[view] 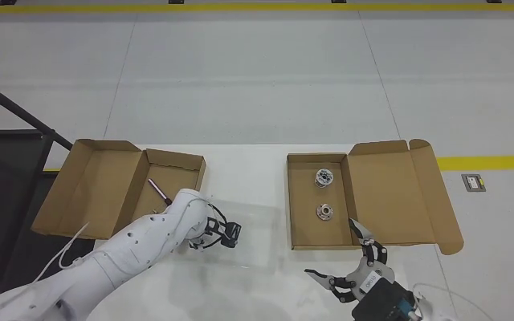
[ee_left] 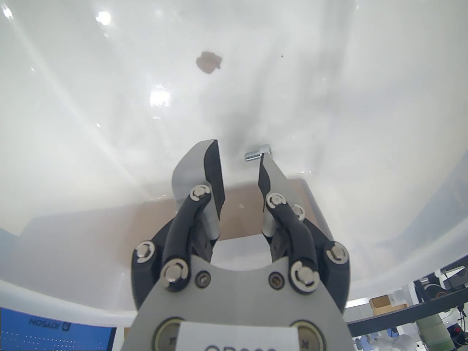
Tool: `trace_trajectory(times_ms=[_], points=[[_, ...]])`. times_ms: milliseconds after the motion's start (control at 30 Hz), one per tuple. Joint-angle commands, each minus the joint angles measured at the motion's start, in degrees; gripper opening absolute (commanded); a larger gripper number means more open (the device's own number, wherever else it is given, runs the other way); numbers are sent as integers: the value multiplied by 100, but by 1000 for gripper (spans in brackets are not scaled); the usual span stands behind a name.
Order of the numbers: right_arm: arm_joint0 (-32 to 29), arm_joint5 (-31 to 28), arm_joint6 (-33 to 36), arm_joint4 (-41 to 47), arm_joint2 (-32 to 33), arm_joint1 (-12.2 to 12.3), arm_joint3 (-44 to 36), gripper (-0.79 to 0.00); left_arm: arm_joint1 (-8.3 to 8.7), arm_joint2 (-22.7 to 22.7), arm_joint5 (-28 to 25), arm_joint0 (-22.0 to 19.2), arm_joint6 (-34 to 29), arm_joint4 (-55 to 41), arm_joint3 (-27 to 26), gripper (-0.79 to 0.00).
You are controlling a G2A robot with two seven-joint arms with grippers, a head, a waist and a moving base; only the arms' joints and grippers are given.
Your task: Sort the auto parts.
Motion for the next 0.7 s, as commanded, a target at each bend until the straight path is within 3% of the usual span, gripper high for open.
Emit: trace_trajectory(times_ms=[0,300,667], points=[[0,0,0,0,0,0,0,0,37,0,0,17,0,-3,-57,-508],[0,0,0,0,0,0,0,0,67,0,0,93,0,183,72,-557],[0,0,0,0,0,0,0,0,25,0,0,43,0,90,127,-554]])
